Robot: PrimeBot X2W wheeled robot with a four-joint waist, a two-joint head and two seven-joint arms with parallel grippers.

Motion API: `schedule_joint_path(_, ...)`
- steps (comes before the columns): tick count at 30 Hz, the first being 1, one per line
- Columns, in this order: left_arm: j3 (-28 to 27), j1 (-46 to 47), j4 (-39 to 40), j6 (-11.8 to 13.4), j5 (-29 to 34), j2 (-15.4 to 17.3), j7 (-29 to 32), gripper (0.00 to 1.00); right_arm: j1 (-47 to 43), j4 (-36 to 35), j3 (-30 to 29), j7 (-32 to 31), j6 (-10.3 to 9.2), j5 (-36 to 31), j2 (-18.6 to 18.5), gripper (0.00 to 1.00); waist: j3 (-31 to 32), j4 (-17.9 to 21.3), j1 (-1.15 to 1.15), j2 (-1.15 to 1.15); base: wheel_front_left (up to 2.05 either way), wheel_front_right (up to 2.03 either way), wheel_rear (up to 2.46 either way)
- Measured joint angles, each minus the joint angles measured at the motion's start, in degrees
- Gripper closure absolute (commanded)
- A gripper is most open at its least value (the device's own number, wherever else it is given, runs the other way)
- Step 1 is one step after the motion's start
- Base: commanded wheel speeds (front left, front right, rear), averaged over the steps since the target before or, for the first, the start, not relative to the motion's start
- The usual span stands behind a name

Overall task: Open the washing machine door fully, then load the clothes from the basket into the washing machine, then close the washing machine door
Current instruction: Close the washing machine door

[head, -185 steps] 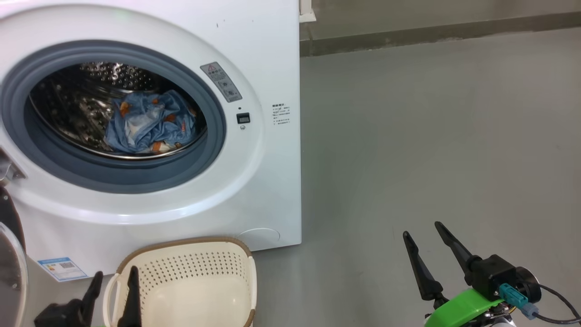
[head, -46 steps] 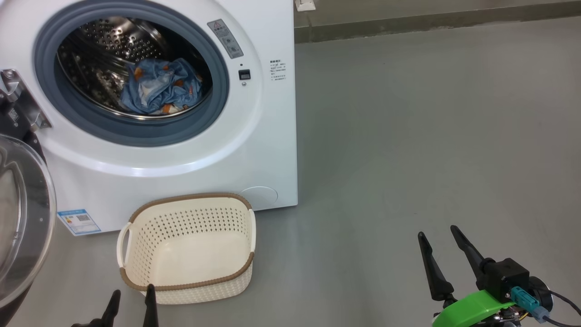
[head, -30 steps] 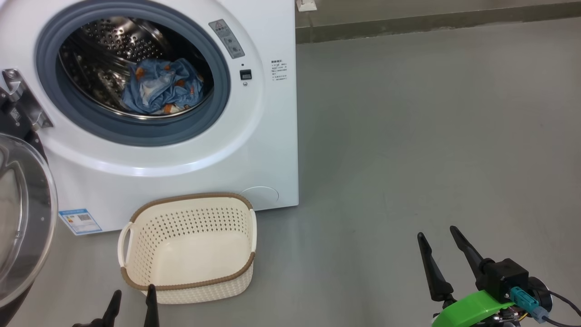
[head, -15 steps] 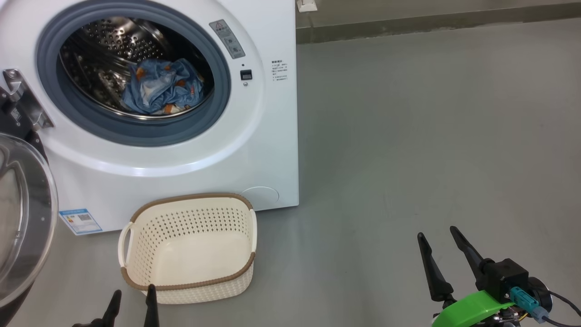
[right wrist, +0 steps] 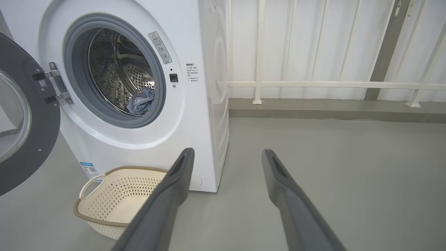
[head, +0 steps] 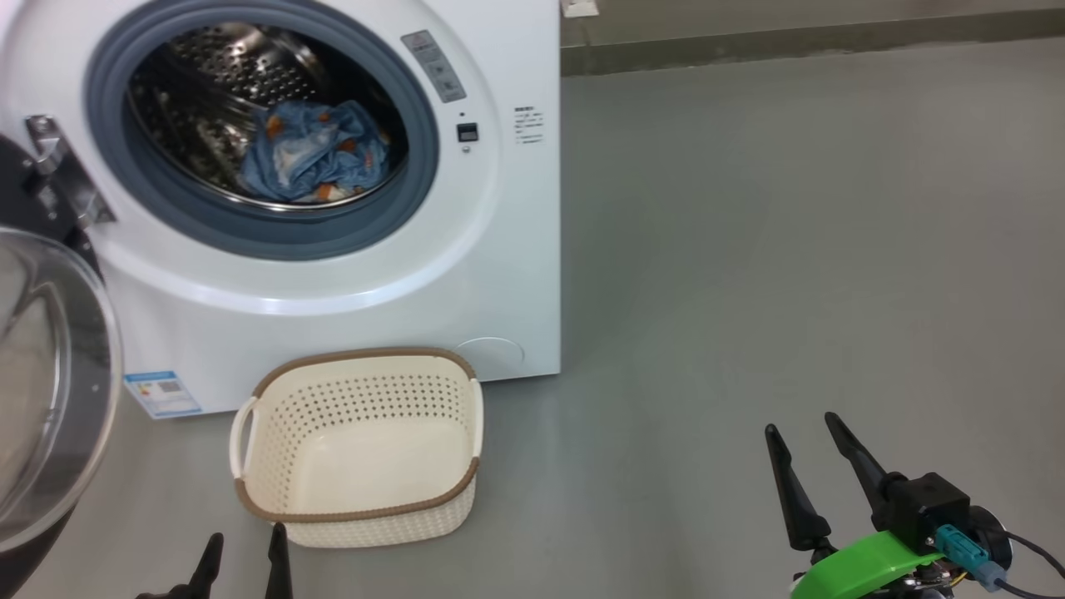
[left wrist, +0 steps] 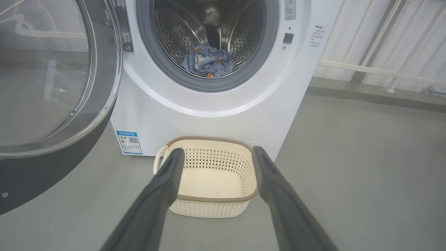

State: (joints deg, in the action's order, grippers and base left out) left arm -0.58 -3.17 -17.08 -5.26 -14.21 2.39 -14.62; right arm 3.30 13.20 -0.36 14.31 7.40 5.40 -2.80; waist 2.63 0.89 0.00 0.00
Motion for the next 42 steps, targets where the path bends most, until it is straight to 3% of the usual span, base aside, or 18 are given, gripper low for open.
schedule_joint_path(11,0.04,-0.05,0.18,0.42,-0.15,-0.01,0.00,0.00,-0.88,-0.70,3.70,0.00,0.00,1.45,-0.01,0.00,-0.07,-5.95,0.00,0.00,0.00,0.00,0.00)
schedule_joint_path(34,-2.22,-1.72,1.29,-0.03,0.26,0.33,-0.01,0.00,-1.88,-0.76,8.49,0.00,0.00,4.39,-0.02,0.00,1.26,-24.90,0.00,0.00,0.00,0.00,0.00)
schedule_joint_path(42,-4.69,-3.67,4.12,0.48,-0.51,0.42,-0.01,0.00,-0.69,0.54,11.29,0.00,0.00,4.97,-0.03,0.00,1.21,-27.68,0.00,0.00,0.00,0.00,0.00)
